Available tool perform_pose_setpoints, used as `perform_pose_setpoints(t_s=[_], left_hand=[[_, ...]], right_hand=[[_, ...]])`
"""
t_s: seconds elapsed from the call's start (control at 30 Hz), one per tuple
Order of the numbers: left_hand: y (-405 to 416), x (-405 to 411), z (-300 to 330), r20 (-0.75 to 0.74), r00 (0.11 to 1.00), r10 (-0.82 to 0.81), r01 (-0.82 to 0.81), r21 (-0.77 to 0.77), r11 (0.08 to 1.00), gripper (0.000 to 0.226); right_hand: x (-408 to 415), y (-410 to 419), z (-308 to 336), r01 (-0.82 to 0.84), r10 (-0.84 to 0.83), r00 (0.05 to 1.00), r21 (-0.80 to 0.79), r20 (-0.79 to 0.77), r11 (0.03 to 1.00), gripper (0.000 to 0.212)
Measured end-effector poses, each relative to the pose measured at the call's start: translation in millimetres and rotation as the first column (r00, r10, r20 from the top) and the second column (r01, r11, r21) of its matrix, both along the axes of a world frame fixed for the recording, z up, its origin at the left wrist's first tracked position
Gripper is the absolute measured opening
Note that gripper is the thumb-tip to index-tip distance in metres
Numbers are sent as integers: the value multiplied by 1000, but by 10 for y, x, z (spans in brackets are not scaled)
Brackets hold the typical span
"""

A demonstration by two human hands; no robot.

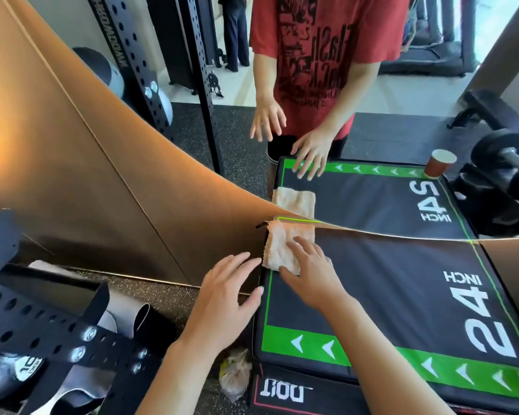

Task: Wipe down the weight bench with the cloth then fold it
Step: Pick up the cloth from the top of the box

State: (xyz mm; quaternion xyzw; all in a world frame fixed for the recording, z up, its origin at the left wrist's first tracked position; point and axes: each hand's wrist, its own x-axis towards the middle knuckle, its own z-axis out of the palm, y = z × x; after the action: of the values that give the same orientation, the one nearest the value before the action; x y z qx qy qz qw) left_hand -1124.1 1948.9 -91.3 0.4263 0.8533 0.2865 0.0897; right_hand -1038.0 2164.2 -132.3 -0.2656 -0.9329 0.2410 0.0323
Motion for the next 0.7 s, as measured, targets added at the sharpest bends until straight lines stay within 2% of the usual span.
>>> perform_pose_setpoints(t_s=[0.27, 0.5, 0.7], left_hand=[[-301, -278, -35, -17, 1000, 16, -16, -15, 1000, 57], [-302, -242, -144, 9, 1000, -16, 16, -23, 1000, 54], [-223, -176, -187, 19, 1000, -24, 25, -33, 999, 54]], right_hand=[[-141, -144, -522, -31, 38, 979, -39, 198, 999, 56], [71, -206, -729, -14, 16, 984, -14, 177, 1000, 59], [109, -133, -709, -58, 51, 989, 46, 142, 997, 48]])
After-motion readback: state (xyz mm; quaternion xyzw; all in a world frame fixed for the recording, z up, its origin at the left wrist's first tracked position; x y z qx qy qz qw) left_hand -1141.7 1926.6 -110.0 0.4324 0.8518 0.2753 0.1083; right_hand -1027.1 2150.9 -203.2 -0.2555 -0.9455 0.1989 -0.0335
